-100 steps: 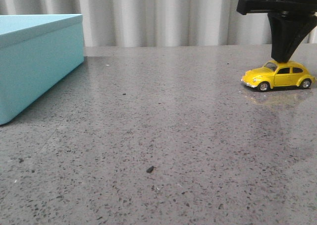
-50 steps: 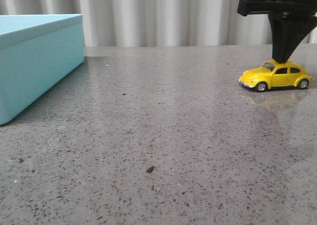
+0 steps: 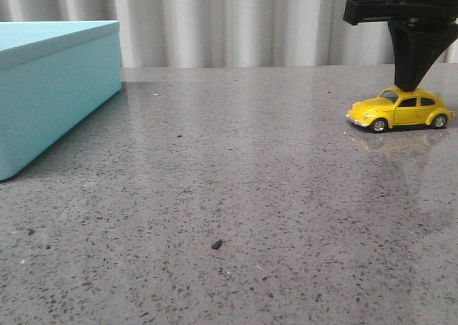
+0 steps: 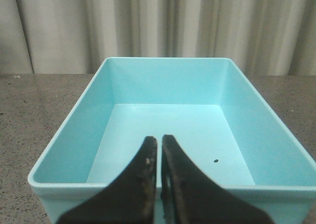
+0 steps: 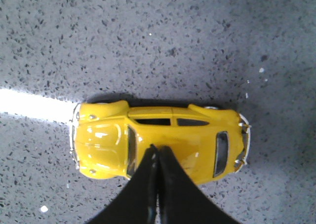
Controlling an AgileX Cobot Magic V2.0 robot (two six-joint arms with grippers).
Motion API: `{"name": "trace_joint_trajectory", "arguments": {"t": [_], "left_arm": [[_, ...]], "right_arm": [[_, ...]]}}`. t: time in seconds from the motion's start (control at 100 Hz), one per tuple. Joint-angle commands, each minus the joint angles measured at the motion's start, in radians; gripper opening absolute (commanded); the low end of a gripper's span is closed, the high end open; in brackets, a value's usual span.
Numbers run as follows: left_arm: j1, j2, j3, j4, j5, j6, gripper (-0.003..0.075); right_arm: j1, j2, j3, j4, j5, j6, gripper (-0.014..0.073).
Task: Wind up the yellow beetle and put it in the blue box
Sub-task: 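Press the right gripper on the roof and drag the beetle backward, away from the box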
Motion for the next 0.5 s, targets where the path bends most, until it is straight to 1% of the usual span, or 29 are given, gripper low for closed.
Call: {"name": "trace_joint_trajectory", "arguments": {"t": [0.0, 0.19, 0.49], "left_arm": [[0.001, 0.016, -0.035, -0.009, -0.071, -0.003, -0.0021], [0.001, 0.016, -0.035, -0.009, -0.071, -0.003, -0.0021], [0.001, 0.016, -0.035, -0.009, -0.071, -0.003, -0.0021]], "right_arm": [[-0.009, -0.015, -0.018, -0.031, 0.003, -0.008, -0.0061], [-0.051, -0.013, -0.018, -0.035, 0.014, -0.008, -0.0061], [-0.136, -0.013, -0.018, -0.083, 0.029, -0.008, -0.0061]]}}
